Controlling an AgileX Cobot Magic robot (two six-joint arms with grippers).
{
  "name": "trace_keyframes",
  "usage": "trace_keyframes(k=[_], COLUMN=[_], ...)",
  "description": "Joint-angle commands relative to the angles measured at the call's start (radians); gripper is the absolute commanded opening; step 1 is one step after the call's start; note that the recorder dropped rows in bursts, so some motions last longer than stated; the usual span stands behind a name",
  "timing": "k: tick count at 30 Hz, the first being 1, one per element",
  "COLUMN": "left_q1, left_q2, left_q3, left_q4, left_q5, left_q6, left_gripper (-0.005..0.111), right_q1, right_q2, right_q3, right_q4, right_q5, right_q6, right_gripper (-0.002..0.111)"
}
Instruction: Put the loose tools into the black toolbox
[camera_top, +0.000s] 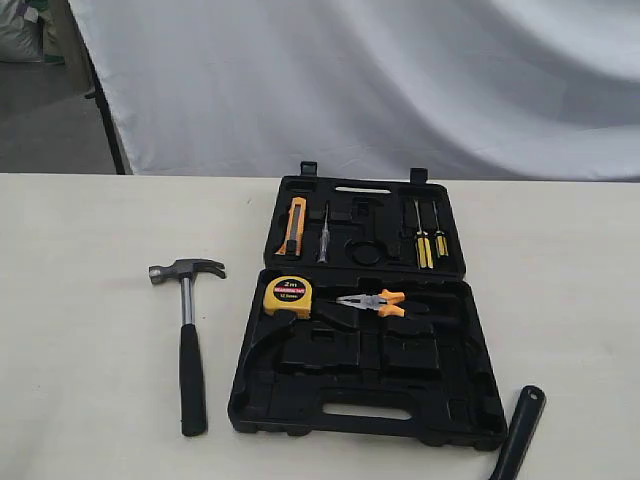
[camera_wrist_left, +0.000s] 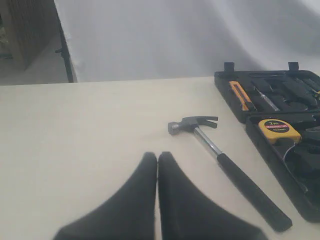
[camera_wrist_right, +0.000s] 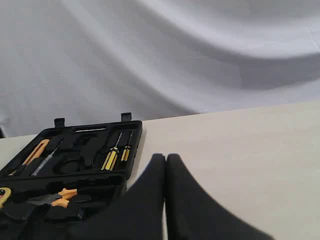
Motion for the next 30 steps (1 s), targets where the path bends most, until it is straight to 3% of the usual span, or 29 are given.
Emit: trace_keyframes(k=[1, 15, 26, 30], left_q1=[-0.001, -0.001, -0.001, -0.001], left_q2=[-0.003, -0.003, -0.003, -0.003], left_q3=[0.002, 0.002, 0.002, 0.002], left_q4=[0.004, 0.004, 0.004, 0.004], left_q5=[-0.002, -0.002, -0.002, -0.002], left_q6=[-0.008, -0.008, -0.008, -0.008], left_gripper=[0.001, 0.001, 0.001, 0.001], right_q1=[-0.007, -0.007, -0.007, -0.007], right_q2=[-0.007, -0.007, -0.007, -0.007], right_q3=[0.003, 0.003, 0.003, 0.003], right_q4=[-0.011, -0.011, 0.001, 0.043], right_q5=[0.001, -0.019, -0.153, -0.255], right_q6=[0.001, -0.002, 0.028, 0.199], right_gripper=[0.000, 0.000, 0.000, 0.000])
